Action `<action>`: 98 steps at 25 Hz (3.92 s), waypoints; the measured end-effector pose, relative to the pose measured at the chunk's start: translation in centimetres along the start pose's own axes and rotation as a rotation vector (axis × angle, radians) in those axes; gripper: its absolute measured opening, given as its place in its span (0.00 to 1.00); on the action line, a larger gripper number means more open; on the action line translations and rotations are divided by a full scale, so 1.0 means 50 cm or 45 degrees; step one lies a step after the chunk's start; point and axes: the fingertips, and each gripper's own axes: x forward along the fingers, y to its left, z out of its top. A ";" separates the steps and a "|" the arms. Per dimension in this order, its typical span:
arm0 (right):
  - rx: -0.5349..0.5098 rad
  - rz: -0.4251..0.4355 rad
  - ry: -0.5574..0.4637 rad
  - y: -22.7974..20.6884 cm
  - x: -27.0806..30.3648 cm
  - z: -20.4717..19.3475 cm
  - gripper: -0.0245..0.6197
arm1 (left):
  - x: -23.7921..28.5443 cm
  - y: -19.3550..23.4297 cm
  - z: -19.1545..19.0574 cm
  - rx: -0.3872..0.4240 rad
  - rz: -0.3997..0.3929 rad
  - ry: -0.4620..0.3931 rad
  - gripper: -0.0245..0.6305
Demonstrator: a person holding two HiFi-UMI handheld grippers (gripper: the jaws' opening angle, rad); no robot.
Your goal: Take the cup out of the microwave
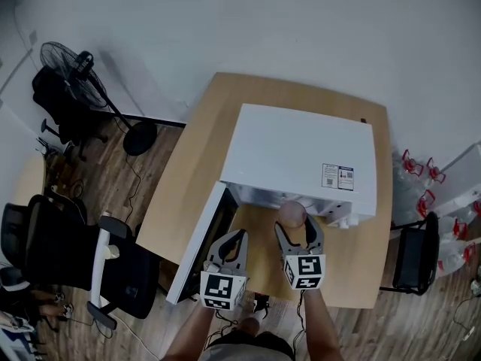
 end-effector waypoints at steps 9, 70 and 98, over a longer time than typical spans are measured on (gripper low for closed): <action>0.019 -0.069 -0.030 -0.020 -0.093 0.004 0.58 | -0.013 -0.044 0.000 0.020 -0.060 -0.003 0.07; 0.279 -0.743 0.070 -0.415 -0.459 -0.326 0.60 | 0.163 -0.517 -0.160 0.251 -0.648 0.251 0.07; 0.033 -0.231 -0.168 -0.360 -0.571 0.048 0.58 | 0.004 -0.559 0.082 0.148 -0.254 -0.039 0.07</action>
